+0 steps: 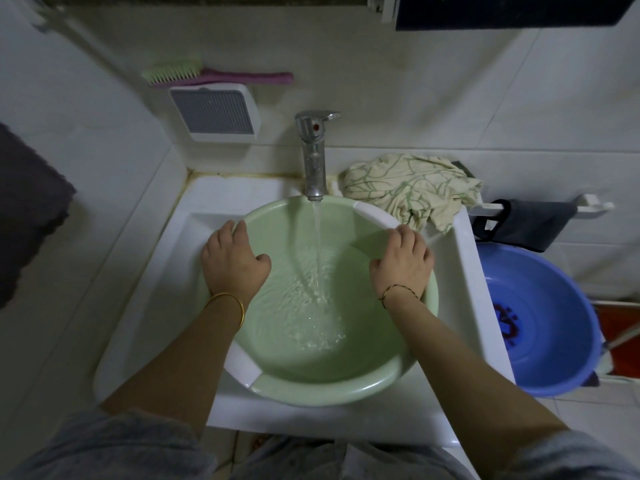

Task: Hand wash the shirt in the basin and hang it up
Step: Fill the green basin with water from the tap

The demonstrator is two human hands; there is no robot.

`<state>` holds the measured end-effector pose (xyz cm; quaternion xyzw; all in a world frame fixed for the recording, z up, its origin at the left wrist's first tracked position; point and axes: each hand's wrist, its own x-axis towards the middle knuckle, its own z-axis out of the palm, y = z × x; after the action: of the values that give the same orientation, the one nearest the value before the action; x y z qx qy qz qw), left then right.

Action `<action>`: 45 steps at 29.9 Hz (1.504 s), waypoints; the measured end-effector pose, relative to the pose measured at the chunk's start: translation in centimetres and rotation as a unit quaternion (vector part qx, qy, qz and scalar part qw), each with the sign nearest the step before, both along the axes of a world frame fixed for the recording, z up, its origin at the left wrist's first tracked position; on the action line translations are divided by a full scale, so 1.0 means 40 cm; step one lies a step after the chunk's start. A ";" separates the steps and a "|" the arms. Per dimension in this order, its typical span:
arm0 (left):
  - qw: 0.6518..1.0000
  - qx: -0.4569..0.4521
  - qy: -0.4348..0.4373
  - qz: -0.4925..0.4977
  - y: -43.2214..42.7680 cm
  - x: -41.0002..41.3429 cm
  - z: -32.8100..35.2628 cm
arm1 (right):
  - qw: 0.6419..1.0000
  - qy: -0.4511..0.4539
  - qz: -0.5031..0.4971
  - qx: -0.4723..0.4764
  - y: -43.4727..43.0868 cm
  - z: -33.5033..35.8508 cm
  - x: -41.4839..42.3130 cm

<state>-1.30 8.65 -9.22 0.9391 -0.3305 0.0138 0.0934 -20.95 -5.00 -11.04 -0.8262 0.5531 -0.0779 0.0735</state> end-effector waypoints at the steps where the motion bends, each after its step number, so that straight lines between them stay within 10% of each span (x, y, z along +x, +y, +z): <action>1: 1.000 0.002 0.001 0.000 0.000 0.000 0.001 | 1.000 0.000 0.000 0.000 0.000 0.000 0.000; 45: 1.000 -0.004 -0.002 -0.001 0.001 0.003 -0.004 | 1.000 -0.002 0.000 0.001 0.003 0.002 -0.001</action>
<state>-1.18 8.71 -9.37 0.9385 -0.3313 0.0169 0.0962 -20.99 -4.89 -10.97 -0.8261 0.5529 -0.0788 0.0756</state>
